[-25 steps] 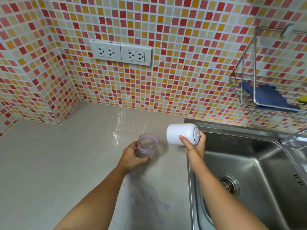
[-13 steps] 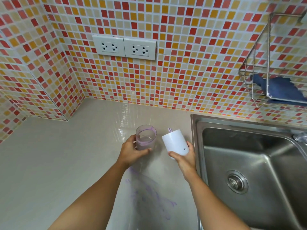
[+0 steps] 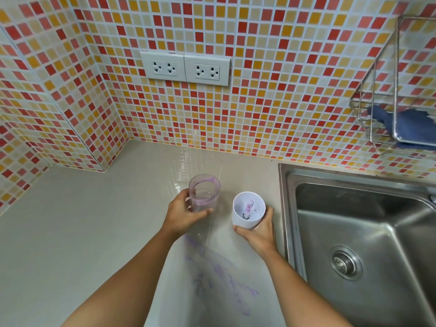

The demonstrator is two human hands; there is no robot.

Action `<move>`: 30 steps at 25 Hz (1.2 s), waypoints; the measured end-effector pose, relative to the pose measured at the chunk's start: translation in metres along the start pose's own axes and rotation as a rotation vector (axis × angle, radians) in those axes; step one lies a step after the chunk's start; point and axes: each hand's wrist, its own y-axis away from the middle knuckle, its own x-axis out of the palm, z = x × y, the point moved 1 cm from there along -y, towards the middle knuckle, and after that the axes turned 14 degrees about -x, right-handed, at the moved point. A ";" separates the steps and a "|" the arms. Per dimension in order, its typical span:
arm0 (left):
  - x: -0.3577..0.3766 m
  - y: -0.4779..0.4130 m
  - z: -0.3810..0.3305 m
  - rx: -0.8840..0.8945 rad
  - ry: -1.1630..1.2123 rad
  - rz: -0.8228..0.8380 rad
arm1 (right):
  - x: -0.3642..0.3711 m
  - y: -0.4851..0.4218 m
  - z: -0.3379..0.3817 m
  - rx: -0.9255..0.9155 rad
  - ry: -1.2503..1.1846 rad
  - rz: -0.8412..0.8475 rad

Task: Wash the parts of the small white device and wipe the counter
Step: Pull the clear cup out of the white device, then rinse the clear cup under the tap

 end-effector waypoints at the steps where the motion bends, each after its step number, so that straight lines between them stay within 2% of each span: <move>1: -0.003 0.000 -0.003 0.009 -0.006 -0.003 | 0.001 0.000 0.000 -0.009 0.007 0.006; 8: -0.009 0.014 -0.073 0.177 -0.021 0.034 | -0.009 0.008 0.012 0.035 0.095 0.112; 13: 0.035 0.042 -0.139 0.338 -0.018 0.171 | -0.061 0.026 0.025 -0.015 0.196 0.001; 17: 0.113 0.071 -0.165 0.483 -0.156 0.218 | -0.137 0.024 0.009 0.014 0.283 -0.072; 21: 0.211 0.085 -0.162 0.541 -0.247 0.269 | -0.237 0.013 -0.036 0.036 0.549 -0.135; 26: 0.340 0.101 -0.141 0.395 -0.346 0.236 | -0.381 0.002 -0.098 -0.021 0.920 -0.049; 30: 0.411 0.099 -0.122 0.341 -0.457 0.193 | -0.453 -0.006 -0.142 0.002 1.115 0.043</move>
